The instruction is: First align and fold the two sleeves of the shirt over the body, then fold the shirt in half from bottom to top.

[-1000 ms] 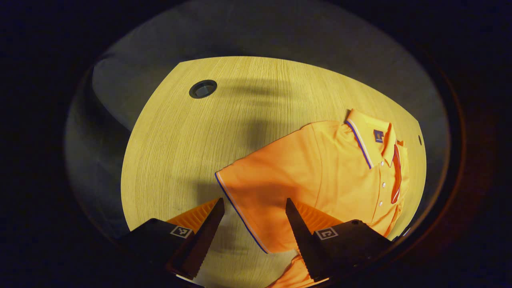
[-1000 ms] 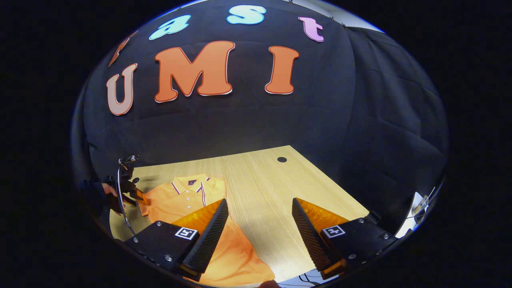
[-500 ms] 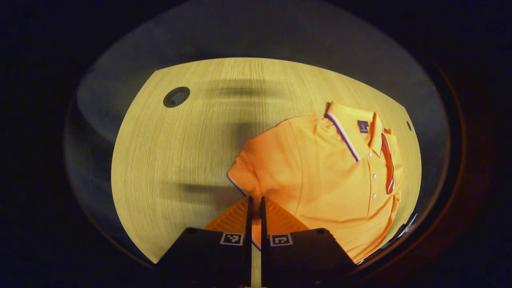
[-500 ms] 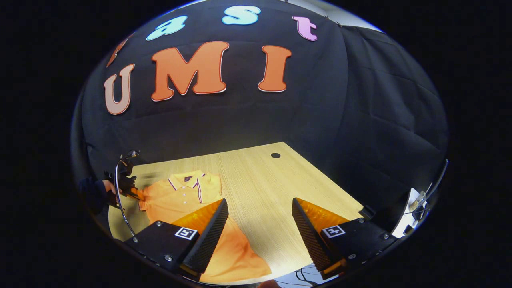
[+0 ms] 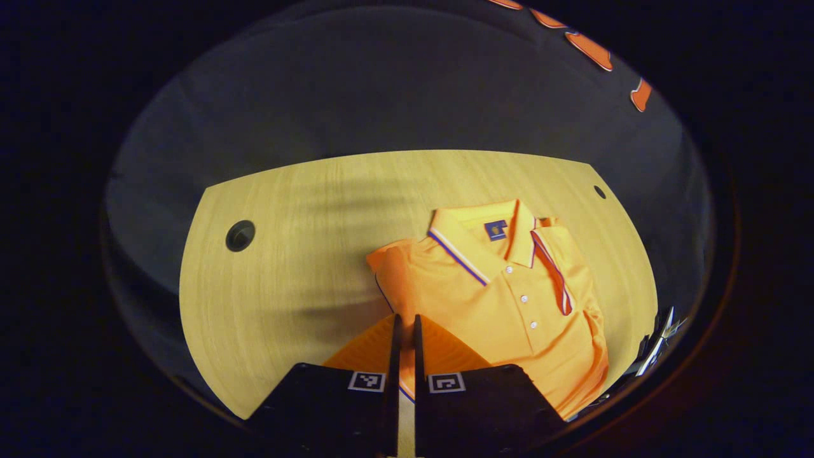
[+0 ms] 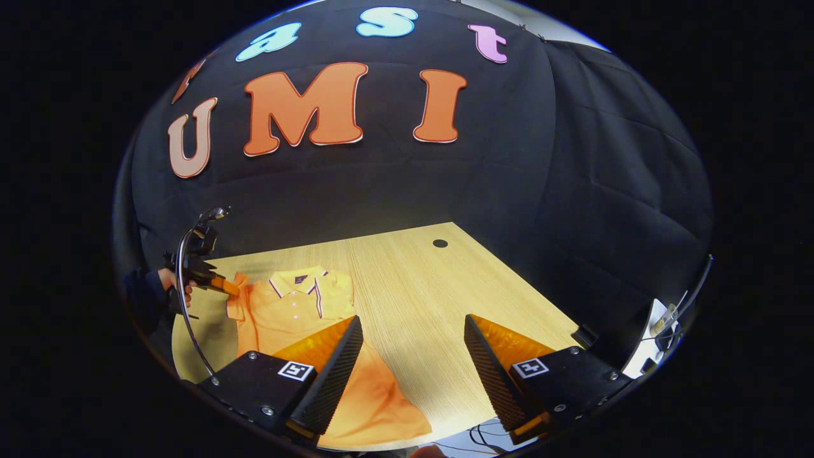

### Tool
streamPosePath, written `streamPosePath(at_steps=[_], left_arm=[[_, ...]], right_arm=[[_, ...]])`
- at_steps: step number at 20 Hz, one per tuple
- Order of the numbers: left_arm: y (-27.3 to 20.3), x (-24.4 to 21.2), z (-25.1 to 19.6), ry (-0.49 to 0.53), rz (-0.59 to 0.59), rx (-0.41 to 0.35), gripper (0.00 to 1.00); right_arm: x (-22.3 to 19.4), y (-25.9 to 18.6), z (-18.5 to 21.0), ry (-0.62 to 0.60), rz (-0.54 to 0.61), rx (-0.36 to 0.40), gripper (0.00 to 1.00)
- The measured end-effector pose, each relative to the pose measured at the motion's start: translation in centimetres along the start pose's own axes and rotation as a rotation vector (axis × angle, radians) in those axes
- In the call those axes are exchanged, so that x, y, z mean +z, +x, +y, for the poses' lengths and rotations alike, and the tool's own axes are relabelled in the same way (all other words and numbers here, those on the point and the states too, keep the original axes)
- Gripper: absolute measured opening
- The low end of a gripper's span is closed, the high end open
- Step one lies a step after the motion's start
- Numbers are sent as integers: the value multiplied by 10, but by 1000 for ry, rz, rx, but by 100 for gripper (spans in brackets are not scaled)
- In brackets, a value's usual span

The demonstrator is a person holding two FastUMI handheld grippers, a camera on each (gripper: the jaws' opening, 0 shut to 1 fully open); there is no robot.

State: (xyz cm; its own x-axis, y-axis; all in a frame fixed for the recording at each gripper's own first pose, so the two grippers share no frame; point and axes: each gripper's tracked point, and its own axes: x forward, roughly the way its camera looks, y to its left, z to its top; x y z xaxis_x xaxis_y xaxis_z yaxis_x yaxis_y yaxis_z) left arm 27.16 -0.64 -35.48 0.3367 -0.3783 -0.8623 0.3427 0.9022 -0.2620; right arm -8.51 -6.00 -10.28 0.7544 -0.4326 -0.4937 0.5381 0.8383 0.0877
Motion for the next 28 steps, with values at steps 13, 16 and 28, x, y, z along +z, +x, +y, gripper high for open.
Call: streamPosePath(at_steps=[13, 16, 28], left_arm=[[-38, 20, -56, 12, -212, -118, 99], [-77, 28, -50, -10, -322, -78, 99], [-248, 21, -52, -74, -772, 90, 98]], right_arm=[[-2, -7, -9, 3, -24, -15, 98], [14, 0, -3, -20, -67, 23, 98], [46, 10, 39, -171, -232, 238, 98]])
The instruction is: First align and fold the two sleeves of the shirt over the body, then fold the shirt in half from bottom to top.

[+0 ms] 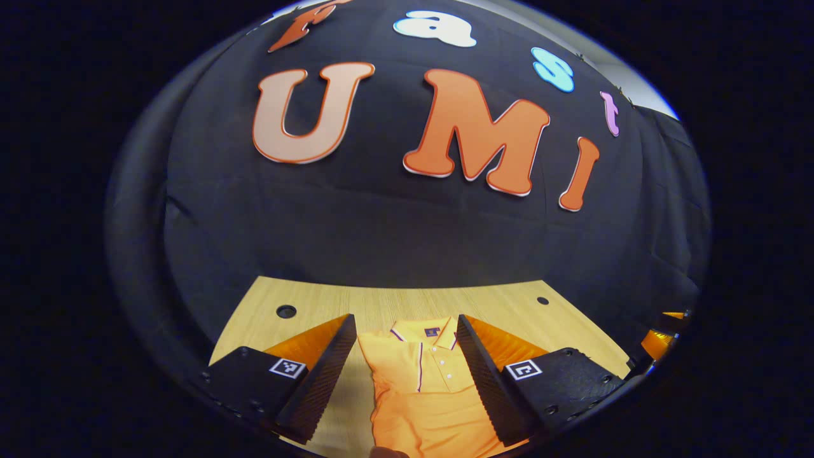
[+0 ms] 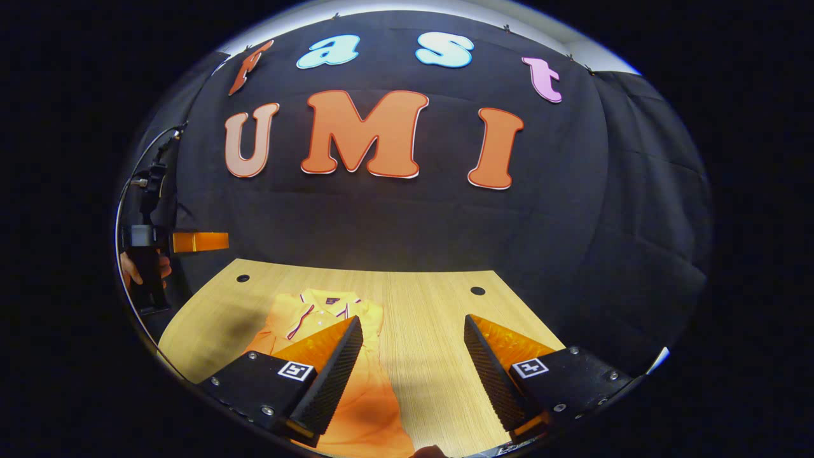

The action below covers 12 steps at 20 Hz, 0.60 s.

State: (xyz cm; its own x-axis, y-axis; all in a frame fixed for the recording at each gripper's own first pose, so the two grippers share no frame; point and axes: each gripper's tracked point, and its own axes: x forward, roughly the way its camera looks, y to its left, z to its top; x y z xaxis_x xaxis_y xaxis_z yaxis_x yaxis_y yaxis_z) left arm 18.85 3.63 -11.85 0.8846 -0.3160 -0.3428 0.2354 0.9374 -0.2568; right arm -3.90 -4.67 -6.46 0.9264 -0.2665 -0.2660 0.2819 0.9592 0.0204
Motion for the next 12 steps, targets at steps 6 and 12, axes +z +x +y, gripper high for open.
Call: streamPosePath(at_steps=[6, 12], left_arm=[[-96, 46, -7, 97, -255, 135, 98], [-164, 42, -32, 150, -386, 221, 97]], right_arm=[[16, -2, 4, -61, -116, 69, 98], [25, -17, 11, -64, -221, 185, 98]])
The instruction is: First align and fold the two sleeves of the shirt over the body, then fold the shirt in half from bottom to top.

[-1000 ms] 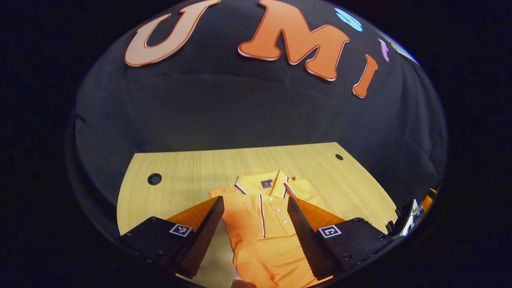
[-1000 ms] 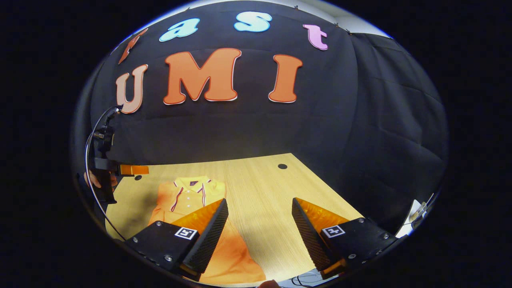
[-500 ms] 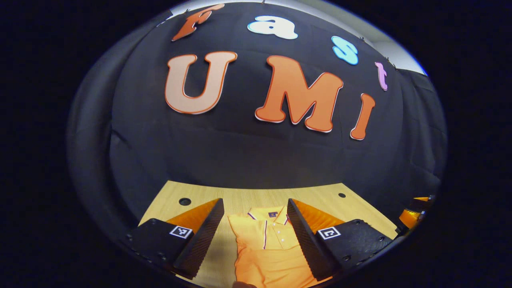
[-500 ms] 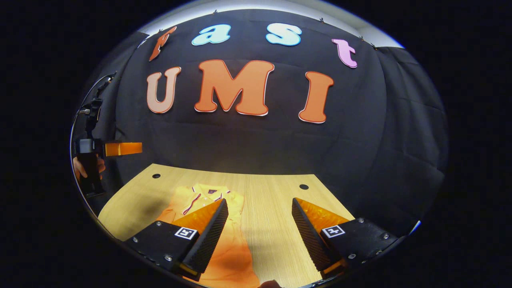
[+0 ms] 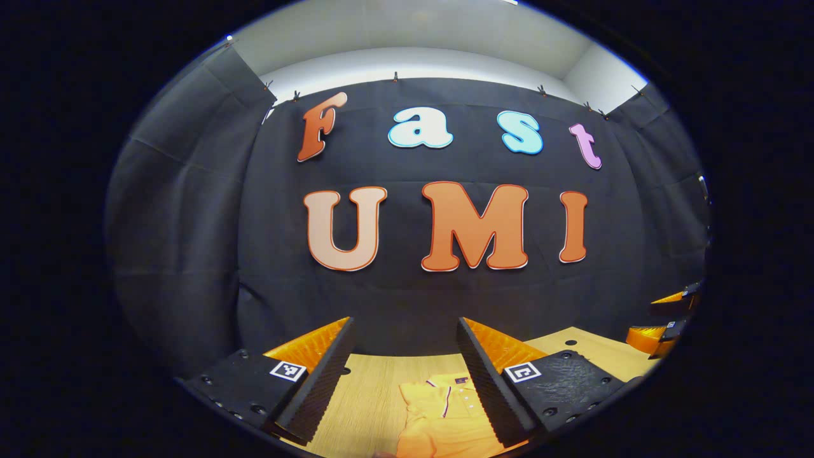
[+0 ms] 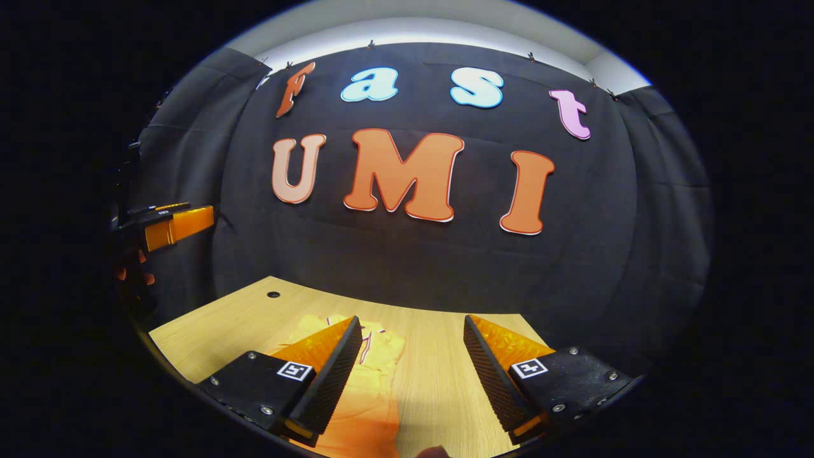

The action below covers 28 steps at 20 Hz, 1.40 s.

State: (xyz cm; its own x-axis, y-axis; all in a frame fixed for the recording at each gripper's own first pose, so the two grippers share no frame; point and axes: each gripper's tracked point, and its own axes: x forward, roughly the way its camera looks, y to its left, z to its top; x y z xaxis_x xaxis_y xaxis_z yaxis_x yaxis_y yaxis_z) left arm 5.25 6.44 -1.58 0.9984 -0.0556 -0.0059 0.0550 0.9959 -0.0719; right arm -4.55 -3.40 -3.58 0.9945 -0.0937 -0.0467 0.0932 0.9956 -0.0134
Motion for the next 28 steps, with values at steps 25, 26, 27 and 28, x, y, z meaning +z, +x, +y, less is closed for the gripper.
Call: streamPosePath(at_steps=[25, 26, 27, 28], left_arm=[[-158, -274, 4, 31, 837, -52, 98], [-161, -282, 4, 17, 865, -59, 98], [-166, -291, 1, -1, 910, -68, 98], [-170, -304, 3, -14, 955, -70, 98]], right_arm=[[-266, -93, 32, 105, 756, 160, 98], [-278, -99, 34, 96, 800, 169, 98], [-285, -102, 35, 82, 823, 167, 98], [-291, -104, 34, 68, 847, 167, 98]])
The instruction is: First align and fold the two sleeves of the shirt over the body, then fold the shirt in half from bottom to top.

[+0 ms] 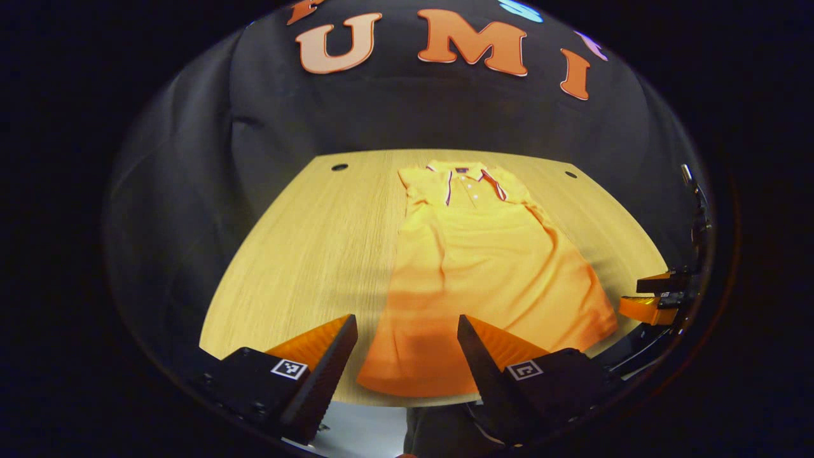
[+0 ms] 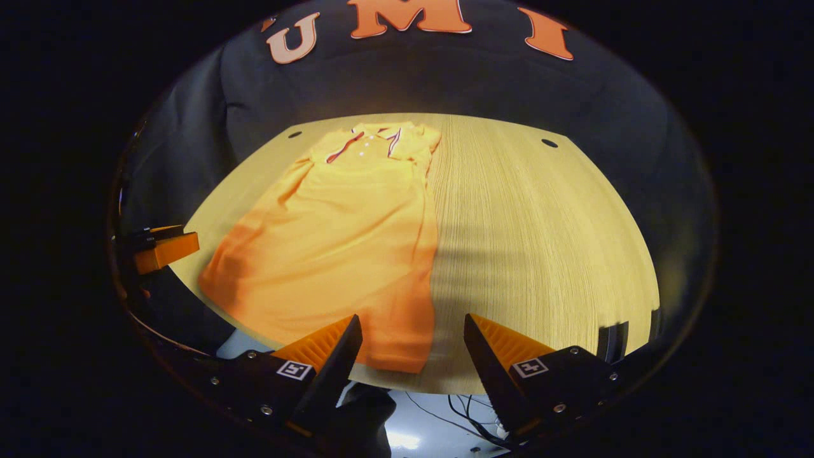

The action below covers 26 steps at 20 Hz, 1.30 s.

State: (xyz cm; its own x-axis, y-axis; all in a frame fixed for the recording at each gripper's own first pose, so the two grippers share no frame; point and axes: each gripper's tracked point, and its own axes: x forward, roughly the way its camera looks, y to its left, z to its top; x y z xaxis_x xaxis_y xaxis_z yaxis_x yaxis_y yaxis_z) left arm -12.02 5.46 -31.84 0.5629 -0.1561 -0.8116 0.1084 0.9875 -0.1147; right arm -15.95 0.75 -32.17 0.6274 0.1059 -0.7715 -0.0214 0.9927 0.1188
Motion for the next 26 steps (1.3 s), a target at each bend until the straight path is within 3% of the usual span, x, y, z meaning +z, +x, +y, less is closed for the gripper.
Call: streamPosePath(at_steps=[4, 7, 12, 18, 19, 20, 21, 22, 24, 26], left_arm=[[31, -45, 8, -76, 189, -51, 98], [48, -61, 18, -88, 271, -24, 99], [56, -69, 22, -28, 312, -8, 99], [56, -67, 15, 26, 303, 2, 96], [57, -68, 12, 12, 302, -7, 92], [56, -68, 11, 15, 293, -6, 81], [58, -68, 10, 13, 291, -19, 79], [57, -68, 6, 8, 290, -21, 76], [58, -66, -6, 11, 285, -52, 46], [59, -67, -12, 36, 292, -56, 8]], right_arm=[[-15, 6, -2, 19, 56, 4, 98], [-19, 11, -6, 17, 84, -18, 98], [-35, 21, -9, 6, 159, -43, 98], [-37, 25, -1, 10, 174, -21, 96], [-35, 26, -1, 9, 170, -18, 94], [-34, 27, 0, 12, 170, -18, 87], [-35, 27, 2, -4, 178, -10, 77], [-34, 28, 2, -17, 184, -1, 76], [-33, 29, 2, 13, 175, -3, 44], [-33, 29, 1, 90, 178, 5, 24]])
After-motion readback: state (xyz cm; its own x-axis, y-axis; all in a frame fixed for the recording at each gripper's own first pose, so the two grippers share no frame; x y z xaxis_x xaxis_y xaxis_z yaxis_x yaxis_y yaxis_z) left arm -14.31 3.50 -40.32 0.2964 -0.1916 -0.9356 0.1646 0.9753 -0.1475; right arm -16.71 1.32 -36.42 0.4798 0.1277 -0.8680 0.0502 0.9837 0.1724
